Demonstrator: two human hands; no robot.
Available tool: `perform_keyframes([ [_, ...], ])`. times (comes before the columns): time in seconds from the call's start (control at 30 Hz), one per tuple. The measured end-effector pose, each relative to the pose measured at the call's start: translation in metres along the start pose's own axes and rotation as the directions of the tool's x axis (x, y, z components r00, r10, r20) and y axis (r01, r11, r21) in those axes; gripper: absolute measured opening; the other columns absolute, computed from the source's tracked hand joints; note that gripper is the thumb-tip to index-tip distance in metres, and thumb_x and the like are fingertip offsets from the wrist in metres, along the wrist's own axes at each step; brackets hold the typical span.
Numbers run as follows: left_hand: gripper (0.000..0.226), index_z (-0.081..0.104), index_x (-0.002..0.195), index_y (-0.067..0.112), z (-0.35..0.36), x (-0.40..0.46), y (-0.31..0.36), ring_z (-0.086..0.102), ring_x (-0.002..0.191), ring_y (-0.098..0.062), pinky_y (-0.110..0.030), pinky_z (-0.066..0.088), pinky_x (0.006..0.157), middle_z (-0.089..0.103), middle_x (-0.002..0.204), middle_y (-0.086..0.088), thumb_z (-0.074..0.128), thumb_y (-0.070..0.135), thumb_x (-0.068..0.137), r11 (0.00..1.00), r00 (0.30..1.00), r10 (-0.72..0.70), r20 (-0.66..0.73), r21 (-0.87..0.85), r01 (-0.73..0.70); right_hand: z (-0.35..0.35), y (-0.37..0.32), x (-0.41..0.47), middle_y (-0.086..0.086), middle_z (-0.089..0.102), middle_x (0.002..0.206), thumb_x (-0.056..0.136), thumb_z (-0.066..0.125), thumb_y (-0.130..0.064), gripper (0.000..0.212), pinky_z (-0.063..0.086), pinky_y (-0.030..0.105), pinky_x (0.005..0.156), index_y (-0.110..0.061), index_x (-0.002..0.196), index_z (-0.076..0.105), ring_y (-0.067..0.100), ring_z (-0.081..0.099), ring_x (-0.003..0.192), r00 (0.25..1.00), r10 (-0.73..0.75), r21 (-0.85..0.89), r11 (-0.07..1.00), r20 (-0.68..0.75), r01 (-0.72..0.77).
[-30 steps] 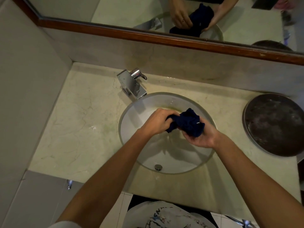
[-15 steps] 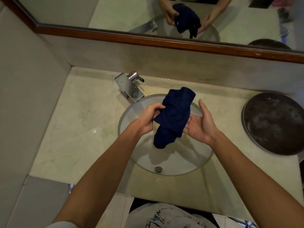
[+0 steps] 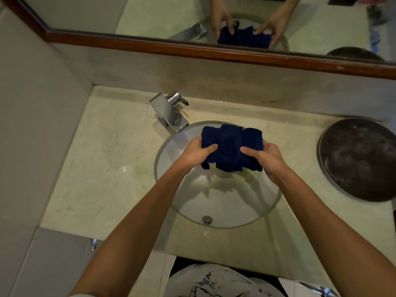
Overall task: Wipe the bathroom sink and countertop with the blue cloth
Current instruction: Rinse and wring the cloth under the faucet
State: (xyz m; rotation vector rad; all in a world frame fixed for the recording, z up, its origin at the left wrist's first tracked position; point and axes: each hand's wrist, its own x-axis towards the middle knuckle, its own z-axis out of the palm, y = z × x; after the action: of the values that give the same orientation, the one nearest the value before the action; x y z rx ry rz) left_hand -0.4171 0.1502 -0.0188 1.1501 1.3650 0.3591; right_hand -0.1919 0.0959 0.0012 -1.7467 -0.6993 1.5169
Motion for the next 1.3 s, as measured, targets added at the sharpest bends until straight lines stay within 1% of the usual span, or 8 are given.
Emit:
perform_keyframes([
  [0.2,0.097,0.007,0.161,0.021,-0.007,-0.007,0.000,0.072,0.104,-0.021,-0.045,0.055,0.099,0.072,0.121,-0.007,0.075,0.022,0.092,0.996,0.996,-0.087,0.020,-0.033,0.088,-0.009,0.008,0.004,-0.004,0.058,0.141,0.057,0.100,-0.037,0.130,0.059,0.045,0.092,-0.055,0.153,0.015,0.018,0.066,0.118,0.995,-0.084,-0.133,0.987,0.050,0.090],
  [0.3,0.095,0.021,0.160,0.022,-0.014,-0.012,0.005,0.067,0.111,-0.016,-0.035,0.055,0.099,0.063,0.133,-0.001,0.080,0.013,0.086,0.997,0.991,-0.021,0.132,-0.066,0.030,-0.012,0.003,0.003,-0.009,0.045,0.145,0.063,0.098,-0.018,0.118,0.055,0.036,0.098,-0.039,0.156,0.028,0.013,0.054,0.126,0.956,-0.193,-0.392,0.880,0.221,0.268],
  [0.4,0.087,0.046,0.148,0.022,-0.013,-0.015,0.011,0.060,0.108,-0.008,-0.023,0.053,0.089,0.058,0.128,0.008,0.090,0.017,0.073,0.953,0.975,0.044,0.219,0.283,-0.106,-0.007,-0.004,0.007,-0.001,0.057,0.130,0.068,0.092,-0.016,0.083,0.055,0.044,0.096,-0.031,0.141,0.055,0.024,0.059,0.116,0.938,-0.261,-0.691,0.635,0.228,0.344],
  [0.6,0.043,0.075,0.098,0.018,0.001,-0.004,0.008,0.053,0.102,-0.018,-0.030,0.050,0.080,0.051,0.114,-0.005,0.093,0.036,0.064,0.809,0.980,0.197,-0.034,0.570,-0.143,-0.008,-0.015,0.021,0.005,0.045,0.125,0.075,0.087,-0.027,0.039,0.048,0.034,0.093,-0.020,0.112,0.078,0.025,0.050,0.113,0.908,-0.329,-0.842,0.382,0.260,0.380],
  [0.73,0.031,0.072,0.096,0.012,-0.004,-0.010,0.009,0.067,0.097,-0.022,-0.032,0.056,0.077,0.070,0.105,-0.008,0.081,0.029,0.072,0.995,0.997,0.052,-0.048,0.085,-0.048,-0.019,-0.022,0.024,0.001,0.071,0.110,0.076,0.086,-0.024,0.020,0.051,0.032,0.081,-0.019,0.095,0.080,0.020,0.066,0.101,0.956,-0.228,-0.596,0.747,0.186,0.294],
  [0.93,0.044,0.059,0.127,0.020,0.016,0.006,-0.004,0.074,0.093,-0.013,-0.024,0.059,0.070,0.074,0.110,-0.001,0.077,0.032,0.089,0.851,0.936,-0.160,-0.314,-0.524,-0.030,0.019,-0.007,0.043,0.004,0.077,0.087,0.082,0.082,-0.023,0.015,0.059,0.035,0.073,-0.016,0.093,0.074,0.023,0.074,0.083,0.991,-0.094,-0.191,0.979,-0.098,0.074],
  [1.13,0.062,0.040,0.154,0.018,0.039,0.043,-0.007,0.053,0.130,-0.013,-0.022,0.042,0.107,0.055,0.145,-0.002,0.065,0.022,0.097,0.971,0.775,0.150,-0.614,-0.056,-0.232,0.081,-0.025,0.088,-0.001,0.075,0.082,0.081,0.079,-0.030,0.014,0.060,0.035,0.075,-0.019,0.084,0.072,0.018,0.072,0.080,0.945,-0.104,-0.131,0.989,-0.309,0.066],
  [1.3,0.050,0.037,0.156,0.016,0.026,0.084,0.009,0.047,0.114,-0.002,0.002,0.028,0.097,0.036,0.158,-0.011,0.046,0.018,0.107,0.963,0.680,0.271,-0.681,0.193,-0.191,0.128,-0.047,0.126,-0.005,0.072,0.079,0.078,0.083,-0.034,0.019,0.056,0.026,0.067,-0.022,0.083,0.069,0.013,0.069,0.075,0.918,-0.247,-0.178,0.964,-0.311,0.199],
])
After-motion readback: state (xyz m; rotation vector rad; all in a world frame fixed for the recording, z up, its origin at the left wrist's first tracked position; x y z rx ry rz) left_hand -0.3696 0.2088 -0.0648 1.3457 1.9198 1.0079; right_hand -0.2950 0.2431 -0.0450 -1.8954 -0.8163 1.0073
